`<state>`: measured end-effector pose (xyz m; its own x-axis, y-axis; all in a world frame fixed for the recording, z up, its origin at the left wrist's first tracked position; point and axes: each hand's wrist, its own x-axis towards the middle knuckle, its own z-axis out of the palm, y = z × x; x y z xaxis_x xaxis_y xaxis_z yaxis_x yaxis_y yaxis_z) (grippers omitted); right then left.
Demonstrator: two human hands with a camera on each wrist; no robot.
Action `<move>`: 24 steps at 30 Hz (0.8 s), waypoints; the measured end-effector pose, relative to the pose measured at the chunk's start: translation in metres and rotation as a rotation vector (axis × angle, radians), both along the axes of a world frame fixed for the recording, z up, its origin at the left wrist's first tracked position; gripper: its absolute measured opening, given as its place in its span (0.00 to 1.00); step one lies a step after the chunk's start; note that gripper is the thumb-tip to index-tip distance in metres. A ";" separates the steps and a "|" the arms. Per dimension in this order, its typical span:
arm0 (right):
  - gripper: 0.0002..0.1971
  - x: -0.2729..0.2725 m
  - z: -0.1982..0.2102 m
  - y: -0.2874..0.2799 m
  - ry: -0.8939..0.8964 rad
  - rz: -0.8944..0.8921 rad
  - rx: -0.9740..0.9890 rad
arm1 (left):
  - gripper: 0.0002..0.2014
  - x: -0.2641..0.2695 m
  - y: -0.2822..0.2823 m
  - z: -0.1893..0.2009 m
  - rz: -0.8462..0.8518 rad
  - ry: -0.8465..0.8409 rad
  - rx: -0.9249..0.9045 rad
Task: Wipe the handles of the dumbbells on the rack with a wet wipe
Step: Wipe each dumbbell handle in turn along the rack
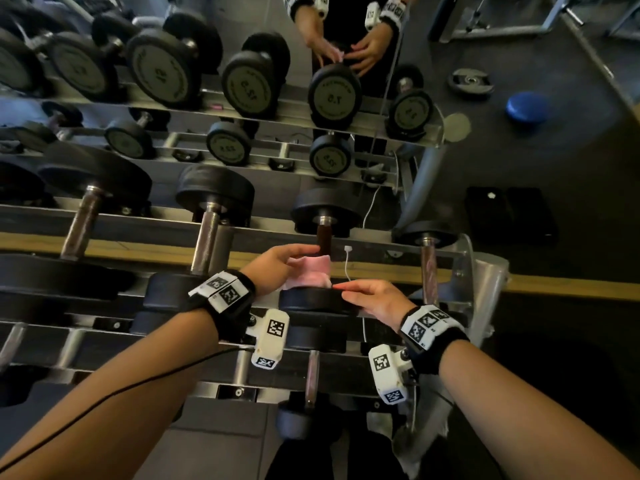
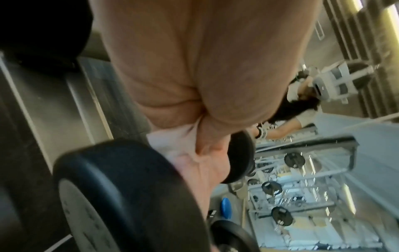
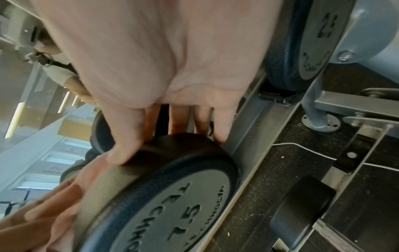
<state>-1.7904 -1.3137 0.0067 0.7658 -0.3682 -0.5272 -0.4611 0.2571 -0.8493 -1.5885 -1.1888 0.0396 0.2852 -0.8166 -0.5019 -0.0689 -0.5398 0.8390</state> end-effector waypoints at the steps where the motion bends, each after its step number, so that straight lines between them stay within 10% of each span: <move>1: 0.13 0.000 0.003 -0.004 0.005 -0.006 -0.024 | 0.26 -0.007 -0.001 0.005 0.067 0.059 -0.047; 11: 0.18 -0.054 0.044 -0.080 -0.021 -0.140 0.025 | 0.32 -0.116 -0.076 0.035 0.041 0.162 -0.208; 24: 0.05 -0.141 0.005 -0.151 0.066 -0.192 -0.153 | 0.28 -0.198 -0.135 -0.021 0.220 -0.071 -0.013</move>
<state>-1.9316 -1.4645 0.0119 0.6402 -0.5829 -0.5004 -0.4719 0.2155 -0.8549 -1.7865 -1.3241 0.0181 0.4914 -0.7372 -0.4638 -0.0101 -0.5373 0.8433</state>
